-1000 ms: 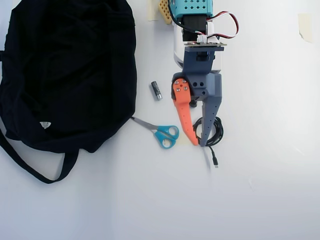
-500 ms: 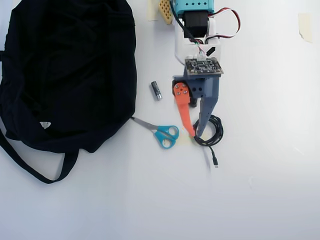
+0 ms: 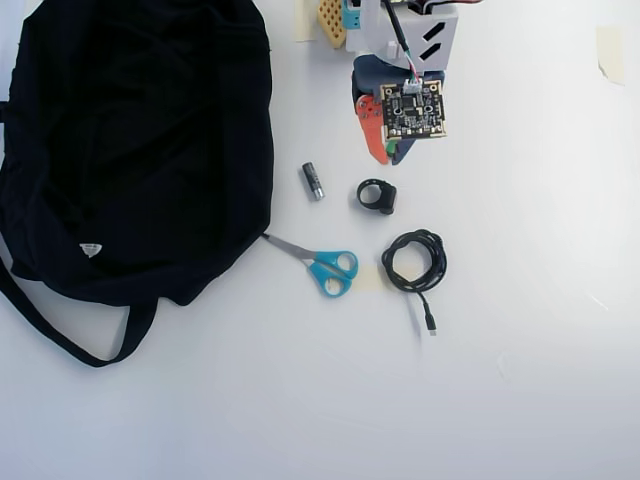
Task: Put the cable into the black bag
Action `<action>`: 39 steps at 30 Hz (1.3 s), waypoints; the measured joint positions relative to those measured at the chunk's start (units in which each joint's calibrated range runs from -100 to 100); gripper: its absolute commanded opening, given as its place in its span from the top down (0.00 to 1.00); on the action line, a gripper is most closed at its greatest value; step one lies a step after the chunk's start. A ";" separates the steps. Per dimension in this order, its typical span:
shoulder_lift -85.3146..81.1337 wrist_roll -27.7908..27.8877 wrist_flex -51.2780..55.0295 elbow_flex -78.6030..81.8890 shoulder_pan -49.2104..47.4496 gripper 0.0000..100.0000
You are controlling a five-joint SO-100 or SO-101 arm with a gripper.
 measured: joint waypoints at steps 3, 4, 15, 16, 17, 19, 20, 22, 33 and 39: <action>0.00 0.00 3.61 0.00 0.15 0.98; 0.00 0.00 4.81 0.00 0.15 0.98; 0.00 0.00 10.39 0.00 0.15 0.98; 0.00 0.00 10.39 0.00 0.15 0.98; 0.00 0.00 10.39 0.00 0.15 0.98; 0.00 0.00 10.48 0.00 0.15 0.98; 0.00 0.00 10.48 0.00 0.15 0.98; 0.00 0.00 10.48 0.08 0.15 0.98; -0.08 0.20 10.73 3.30 0.15 0.98; -0.08 0.93 10.39 5.03 0.15 0.98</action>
